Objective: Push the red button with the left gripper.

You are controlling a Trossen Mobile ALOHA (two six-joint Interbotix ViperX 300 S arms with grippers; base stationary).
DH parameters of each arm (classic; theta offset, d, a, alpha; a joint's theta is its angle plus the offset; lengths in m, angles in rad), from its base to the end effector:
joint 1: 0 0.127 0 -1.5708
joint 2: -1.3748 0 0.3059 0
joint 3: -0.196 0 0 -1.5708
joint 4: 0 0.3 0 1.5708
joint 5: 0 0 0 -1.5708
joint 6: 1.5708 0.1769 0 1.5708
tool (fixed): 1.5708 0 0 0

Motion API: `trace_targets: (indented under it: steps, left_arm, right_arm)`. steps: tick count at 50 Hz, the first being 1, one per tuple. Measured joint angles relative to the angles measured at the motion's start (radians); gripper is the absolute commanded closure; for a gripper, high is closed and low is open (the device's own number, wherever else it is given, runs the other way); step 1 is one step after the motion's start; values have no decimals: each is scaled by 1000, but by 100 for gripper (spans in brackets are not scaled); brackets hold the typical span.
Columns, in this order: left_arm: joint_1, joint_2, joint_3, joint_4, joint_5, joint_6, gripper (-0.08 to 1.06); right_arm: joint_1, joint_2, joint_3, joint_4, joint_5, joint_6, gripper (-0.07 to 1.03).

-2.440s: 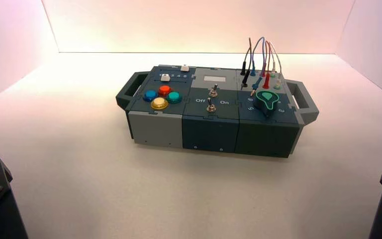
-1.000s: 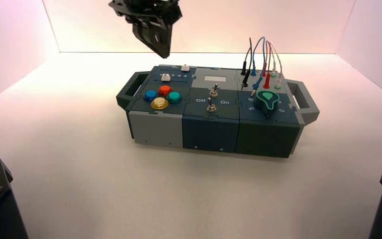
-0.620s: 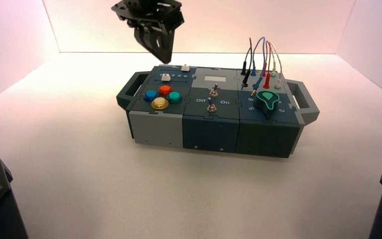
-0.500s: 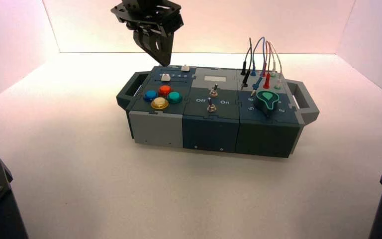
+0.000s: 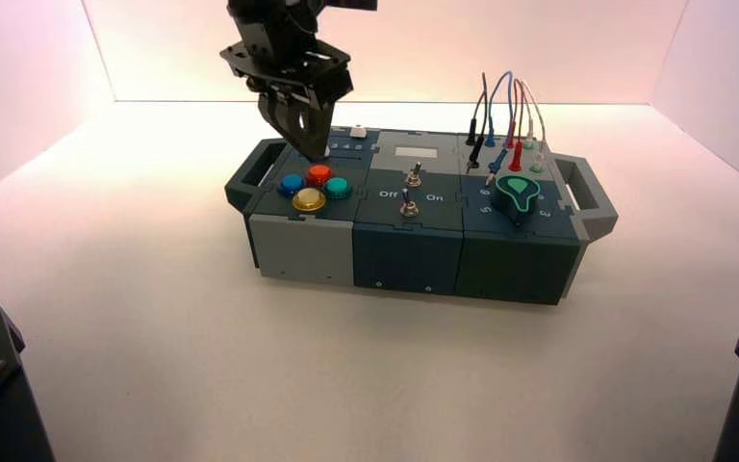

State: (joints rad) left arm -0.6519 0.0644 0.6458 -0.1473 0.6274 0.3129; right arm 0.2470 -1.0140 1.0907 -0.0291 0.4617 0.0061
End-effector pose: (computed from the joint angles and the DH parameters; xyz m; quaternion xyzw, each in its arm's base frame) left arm 0.2673 -0.2232 0.0557 0.2424 0.5633 -0.3396 0.7132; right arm 0.2214 0.0535 0.2225 -0.0440 0.2625 0.1152 0.9570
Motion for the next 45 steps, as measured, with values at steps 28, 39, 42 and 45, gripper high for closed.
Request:
trace_targets:
  steps: [28,39,42,45]
  left_arm:
    - [-2,67,-28,2,0,8,101]
    - [-2,67,-32,2,5,15,101]
    - [-2,58,-31,2,18,17,101]
    - [-2,48,-28,3,37,17,101]
  right_arm:
    - [2,-3,0,0,6,2,99]
    - [0,-5,0,0,8,0,99]
    - [2,-5,0,0,8,2,99]
    - [0,-6,0,0,8,2,99]
